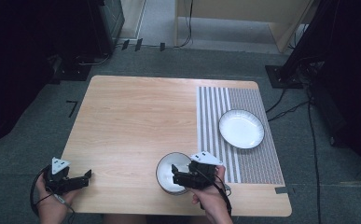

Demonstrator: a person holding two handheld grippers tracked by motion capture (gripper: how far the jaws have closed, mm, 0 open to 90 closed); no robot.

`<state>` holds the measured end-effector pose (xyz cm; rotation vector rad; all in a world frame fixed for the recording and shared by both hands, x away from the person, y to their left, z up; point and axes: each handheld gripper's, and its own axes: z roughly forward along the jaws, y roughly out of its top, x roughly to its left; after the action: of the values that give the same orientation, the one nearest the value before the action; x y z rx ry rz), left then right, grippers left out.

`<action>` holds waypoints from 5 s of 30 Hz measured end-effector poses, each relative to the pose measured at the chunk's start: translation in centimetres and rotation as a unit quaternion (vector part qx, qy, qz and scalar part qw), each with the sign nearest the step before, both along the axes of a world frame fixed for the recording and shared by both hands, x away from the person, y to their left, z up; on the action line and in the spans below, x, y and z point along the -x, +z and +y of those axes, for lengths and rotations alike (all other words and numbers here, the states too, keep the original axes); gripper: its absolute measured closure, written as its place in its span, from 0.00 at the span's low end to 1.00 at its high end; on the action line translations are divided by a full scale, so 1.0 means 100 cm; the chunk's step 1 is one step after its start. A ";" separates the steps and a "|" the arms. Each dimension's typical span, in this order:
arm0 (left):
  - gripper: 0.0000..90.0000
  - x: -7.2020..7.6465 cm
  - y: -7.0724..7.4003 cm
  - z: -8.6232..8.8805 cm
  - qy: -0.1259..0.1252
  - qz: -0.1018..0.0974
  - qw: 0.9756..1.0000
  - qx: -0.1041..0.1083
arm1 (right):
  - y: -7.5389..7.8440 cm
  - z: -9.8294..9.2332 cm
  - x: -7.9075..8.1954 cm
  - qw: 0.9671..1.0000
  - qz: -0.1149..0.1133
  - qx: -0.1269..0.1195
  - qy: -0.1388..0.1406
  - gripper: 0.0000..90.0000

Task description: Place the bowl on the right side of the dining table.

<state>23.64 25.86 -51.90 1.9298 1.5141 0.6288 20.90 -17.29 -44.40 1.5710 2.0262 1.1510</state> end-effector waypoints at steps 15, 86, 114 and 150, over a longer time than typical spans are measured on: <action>0.00 0.000 0.000 0.000 0.000 0.000 1.000 0.000 | -0.018 0.018 0.002 0.998 -0.033 0.038 -0.024 0.34; 0.00 0.000 0.000 0.000 0.000 0.000 1.000 0.000 | 0.021 -0.034 0.020 0.996 -0.067 -0.051 -0.041 0.92; 0.00 0.000 0.000 0.000 0.001 0.000 1.000 0.000 | 0.035 -0.086 0.005 0.989 -0.078 -0.068 -0.107 0.92; 0.00 0.000 0.000 0.000 0.001 -0.001 1.000 0.001 | 0.025 -0.144 -0.047 0.974 -0.059 -0.051 -0.214 0.92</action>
<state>23.65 25.85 -51.91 1.9262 1.5156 0.6291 25.63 -31.69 -41.91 1.8231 1.4736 1.1563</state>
